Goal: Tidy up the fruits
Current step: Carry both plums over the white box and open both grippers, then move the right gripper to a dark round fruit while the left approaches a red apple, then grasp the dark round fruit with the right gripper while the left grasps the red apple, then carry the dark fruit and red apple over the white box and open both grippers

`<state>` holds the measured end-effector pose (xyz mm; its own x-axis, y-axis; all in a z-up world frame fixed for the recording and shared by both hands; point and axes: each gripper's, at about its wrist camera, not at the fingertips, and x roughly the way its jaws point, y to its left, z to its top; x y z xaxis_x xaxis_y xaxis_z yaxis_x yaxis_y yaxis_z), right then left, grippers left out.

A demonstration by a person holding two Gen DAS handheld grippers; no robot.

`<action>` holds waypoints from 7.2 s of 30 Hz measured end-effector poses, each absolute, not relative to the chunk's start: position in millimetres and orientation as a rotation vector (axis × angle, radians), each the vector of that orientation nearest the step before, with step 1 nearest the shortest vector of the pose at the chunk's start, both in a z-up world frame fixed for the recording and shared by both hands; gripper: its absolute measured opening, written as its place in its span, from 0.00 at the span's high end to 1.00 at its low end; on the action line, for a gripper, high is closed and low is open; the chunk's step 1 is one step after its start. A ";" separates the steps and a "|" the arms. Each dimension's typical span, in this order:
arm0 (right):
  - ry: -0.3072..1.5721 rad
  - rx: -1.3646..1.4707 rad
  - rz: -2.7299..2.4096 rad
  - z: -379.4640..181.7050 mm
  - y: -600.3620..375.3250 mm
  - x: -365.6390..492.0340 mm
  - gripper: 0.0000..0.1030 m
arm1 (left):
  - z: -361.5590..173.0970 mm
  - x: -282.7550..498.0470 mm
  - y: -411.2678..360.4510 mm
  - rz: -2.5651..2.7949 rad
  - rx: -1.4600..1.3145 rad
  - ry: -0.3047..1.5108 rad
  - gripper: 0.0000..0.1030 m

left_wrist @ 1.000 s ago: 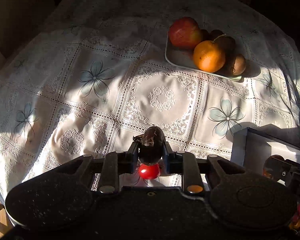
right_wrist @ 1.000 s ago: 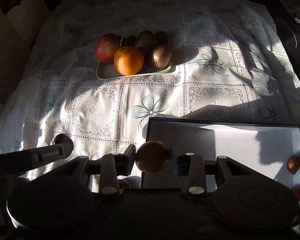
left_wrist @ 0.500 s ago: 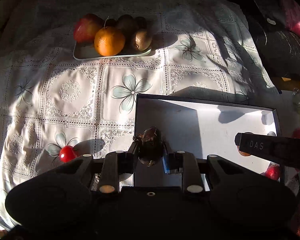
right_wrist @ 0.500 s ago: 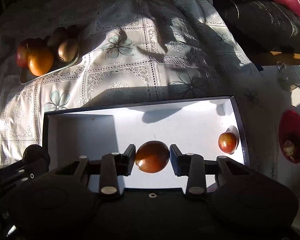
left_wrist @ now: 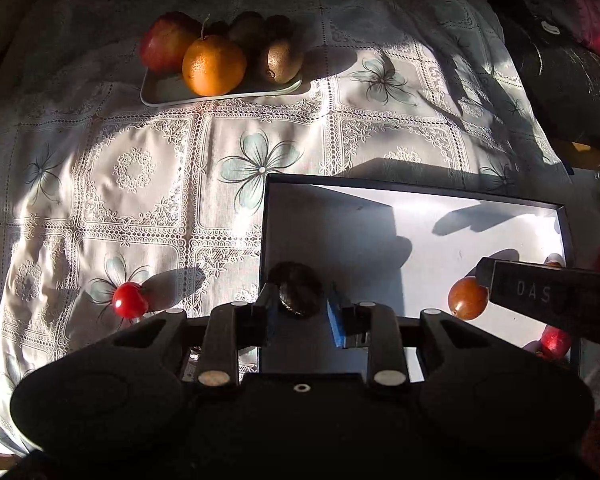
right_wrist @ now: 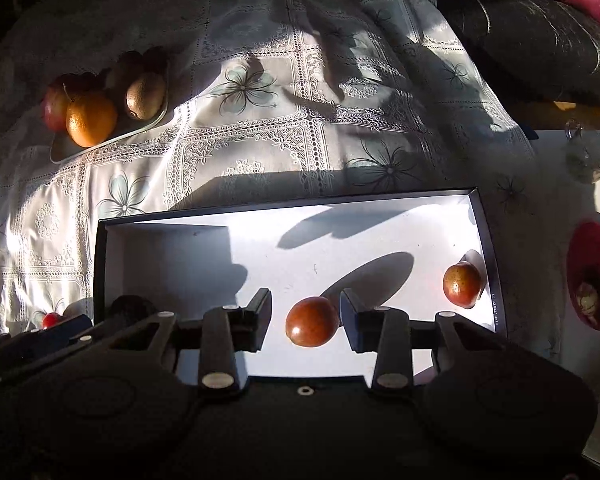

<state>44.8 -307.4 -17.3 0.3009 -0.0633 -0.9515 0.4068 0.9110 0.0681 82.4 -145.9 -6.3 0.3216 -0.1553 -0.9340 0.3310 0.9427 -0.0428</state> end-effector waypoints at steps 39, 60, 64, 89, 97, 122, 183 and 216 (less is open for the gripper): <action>1.147 0.275 -0.115 7.7 -222.5 64.9 0.60 | 6.8 124.1 -36.6 -0.105 0.047 1.198 0.63; 1.400 0.028 0.103 -80.7 -79.4 98.8 0.59 | -11.1 139.3 62.0 0.071 -0.035 1.262 0.63; 1.379 -0.086 0.086 -91.4 -67.3 97.0 0.58 | -13.8 141.7 64.0 0.059 -0.045 1.274 0.63; 1.270 0.081 0.164 -35.1 -106.8 106.3 0.85 | -45.1 145.0 47.1 0.066 0.029 1.317 0.63; 1.261 0.210 0.120 -18.4 -131.2 99.3 0.74 | -62.7 141.4 10.9 -0.086 0.081 1.340 0.62; 1.263 0.259 0.100 -10.2 -157.1 93.5 0.74 | -97.5 145.8 -30.5 -0.110 0.187 1.331 0.50; 1.293 0.260 -0.255 -13.6 -283.9 -7.7 0.55 | 8.2 29.2 -130.5 -0.259 0.184 1.196 0.57; 1.249 0.265 -0.211 3.4 -292.2 -20.7 0.54 | -5.3 14.3 -148.0 -0.256 0.231 1.226 0.55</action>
